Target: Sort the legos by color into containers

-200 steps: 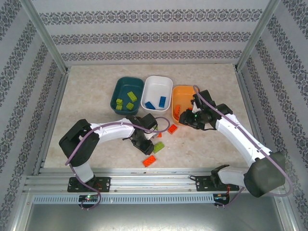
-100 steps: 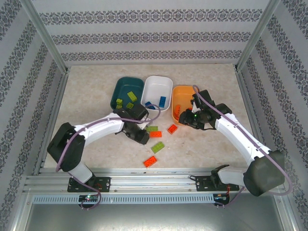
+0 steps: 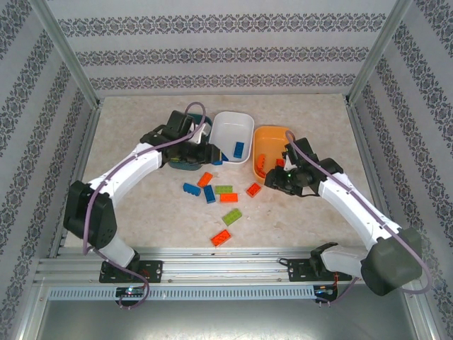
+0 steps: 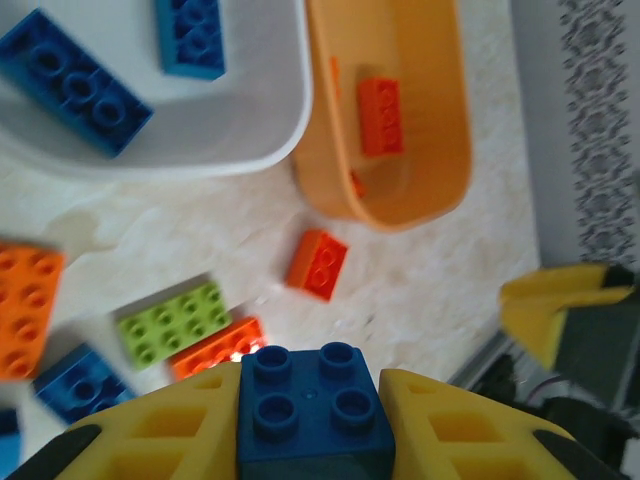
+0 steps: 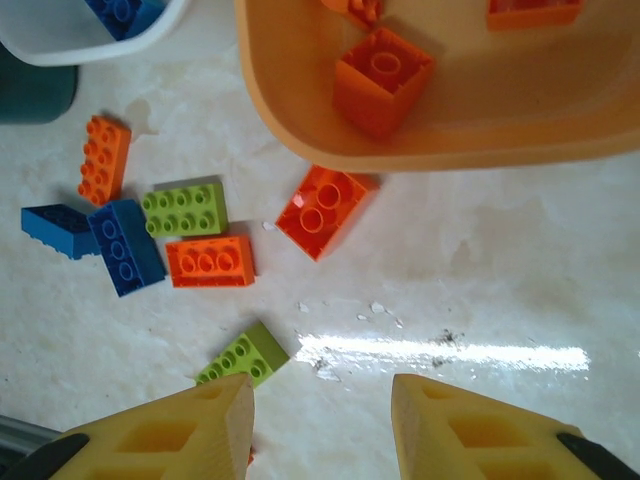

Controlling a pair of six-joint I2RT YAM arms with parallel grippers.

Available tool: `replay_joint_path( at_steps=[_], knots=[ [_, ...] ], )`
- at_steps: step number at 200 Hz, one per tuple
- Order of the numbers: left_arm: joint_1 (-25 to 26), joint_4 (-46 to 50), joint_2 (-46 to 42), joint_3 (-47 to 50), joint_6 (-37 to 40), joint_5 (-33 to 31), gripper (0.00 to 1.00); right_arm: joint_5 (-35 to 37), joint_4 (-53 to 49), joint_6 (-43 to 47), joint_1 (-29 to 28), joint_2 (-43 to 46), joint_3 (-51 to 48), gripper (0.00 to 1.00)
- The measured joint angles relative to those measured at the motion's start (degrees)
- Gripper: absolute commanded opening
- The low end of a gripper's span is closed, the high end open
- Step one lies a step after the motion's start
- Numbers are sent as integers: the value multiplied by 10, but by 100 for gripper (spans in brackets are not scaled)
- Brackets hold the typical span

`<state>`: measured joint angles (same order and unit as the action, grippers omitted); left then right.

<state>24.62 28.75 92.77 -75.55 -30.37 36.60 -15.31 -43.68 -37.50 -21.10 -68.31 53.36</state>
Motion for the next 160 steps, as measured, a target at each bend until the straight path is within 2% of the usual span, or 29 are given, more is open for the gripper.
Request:
replay_joint_path(
  at_steps=[48,98,160],
  knots=[
    [0,-43,88,-57,-59,13,34,0,-9,-4,0,50,-45,42],
    [0,-34,175,-134,-63,4,34,-6,-13,-27,0,101,-109,43],
    [0,54,249,-241,-27,-38,34,-9,-15,-38,0,127,-158,45]
  ],
)
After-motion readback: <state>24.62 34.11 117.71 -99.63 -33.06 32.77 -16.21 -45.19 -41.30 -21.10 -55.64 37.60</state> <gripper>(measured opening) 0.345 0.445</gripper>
